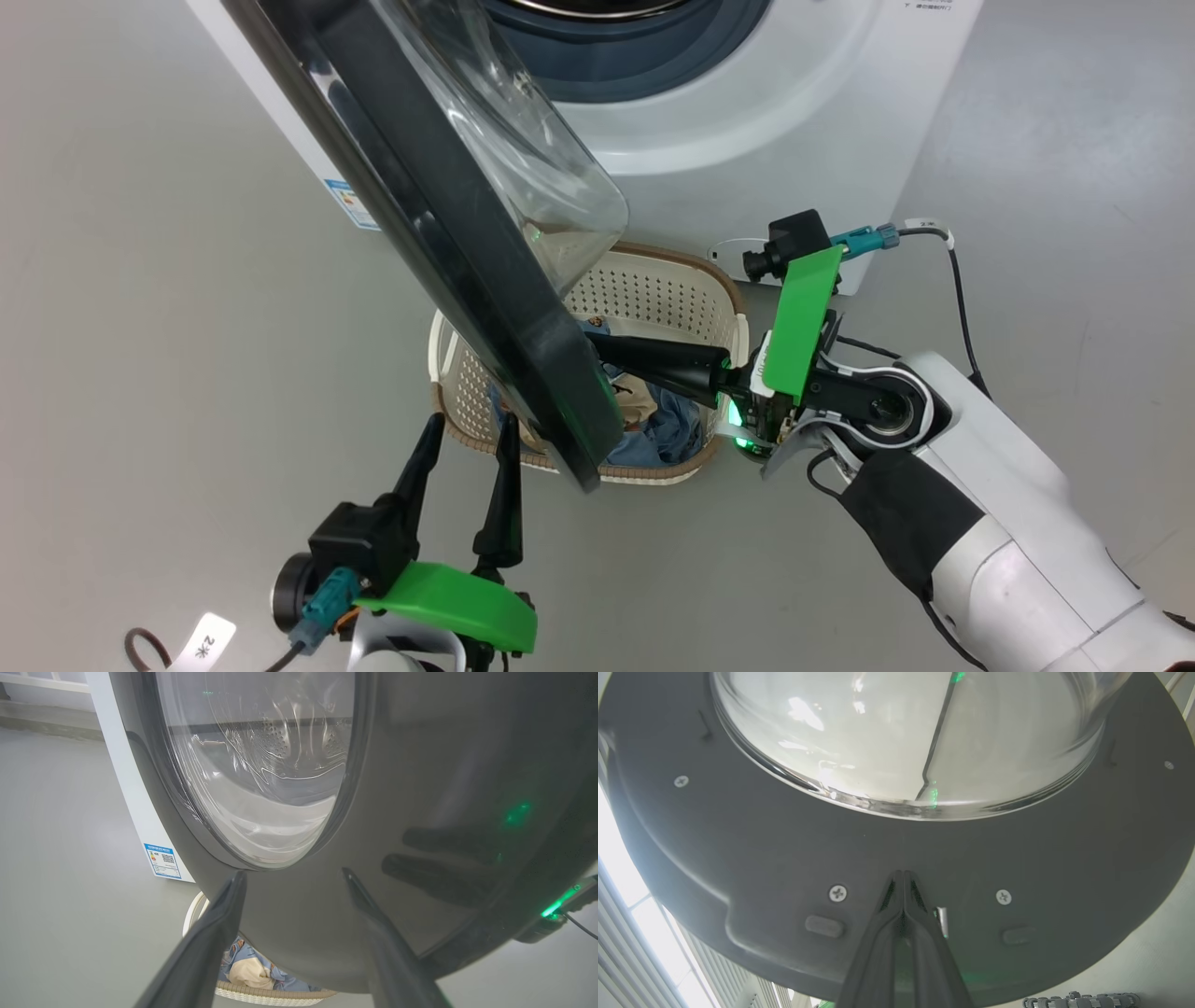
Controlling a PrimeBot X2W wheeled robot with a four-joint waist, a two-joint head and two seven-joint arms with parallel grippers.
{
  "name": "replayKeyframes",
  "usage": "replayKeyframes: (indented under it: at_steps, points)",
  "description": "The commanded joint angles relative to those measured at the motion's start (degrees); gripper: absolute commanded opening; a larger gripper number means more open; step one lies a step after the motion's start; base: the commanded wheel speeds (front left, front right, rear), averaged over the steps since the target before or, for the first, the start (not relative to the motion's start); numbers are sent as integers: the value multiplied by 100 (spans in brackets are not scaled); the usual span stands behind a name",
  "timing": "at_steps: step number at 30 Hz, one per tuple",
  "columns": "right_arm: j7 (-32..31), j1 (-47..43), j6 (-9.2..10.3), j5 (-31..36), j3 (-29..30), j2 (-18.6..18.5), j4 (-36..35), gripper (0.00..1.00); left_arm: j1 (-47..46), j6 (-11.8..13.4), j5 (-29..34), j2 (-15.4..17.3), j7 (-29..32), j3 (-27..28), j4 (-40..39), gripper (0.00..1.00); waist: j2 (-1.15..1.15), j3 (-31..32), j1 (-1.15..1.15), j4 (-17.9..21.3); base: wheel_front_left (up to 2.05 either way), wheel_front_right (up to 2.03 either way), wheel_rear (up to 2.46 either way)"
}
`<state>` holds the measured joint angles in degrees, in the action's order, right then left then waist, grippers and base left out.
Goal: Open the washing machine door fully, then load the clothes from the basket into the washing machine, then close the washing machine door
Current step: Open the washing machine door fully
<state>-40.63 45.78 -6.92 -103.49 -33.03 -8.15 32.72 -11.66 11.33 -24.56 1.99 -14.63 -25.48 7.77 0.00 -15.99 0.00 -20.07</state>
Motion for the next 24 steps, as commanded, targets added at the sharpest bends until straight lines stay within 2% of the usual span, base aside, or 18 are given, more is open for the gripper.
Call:
replayKeyframes:
  at_steps: [1, 9, 15, 19, 24]
  points:
    - [61, -114, -57, -150, -210, 87, -216, 0, 23, 24, 81, 88, -37, 204, -131, 100, 0, 3, 0, 6, 0, 0, 0]
    - [471, -15, -57, -712, -855, -317, -507, 0, 28, 21, 86, 88, -37, 212, -134, 100, 0, 25, 0, 20, 0, 0, 0]
    - [1274, 87, -57, -1081, -1366, -877, -1012, 0, 61, 11, 121, 88, -37, 334, -115, 100, 0, 165, 0, 98, 0, 0, 0]
    - [2107, 76, -57, -793, -1689, -1405, -1509, 0, 96, -2, 177, 88, -37, 458, -115, 100, 0, 319, 0, 206, 0, 0, 0]
    - [3192, -78, -57, 117, -2124, -2054, -2045, 0, 148, -29, 254, 88, -37, 642, -114, 100, 0, 547, 0, 397, 0, 0, 0]
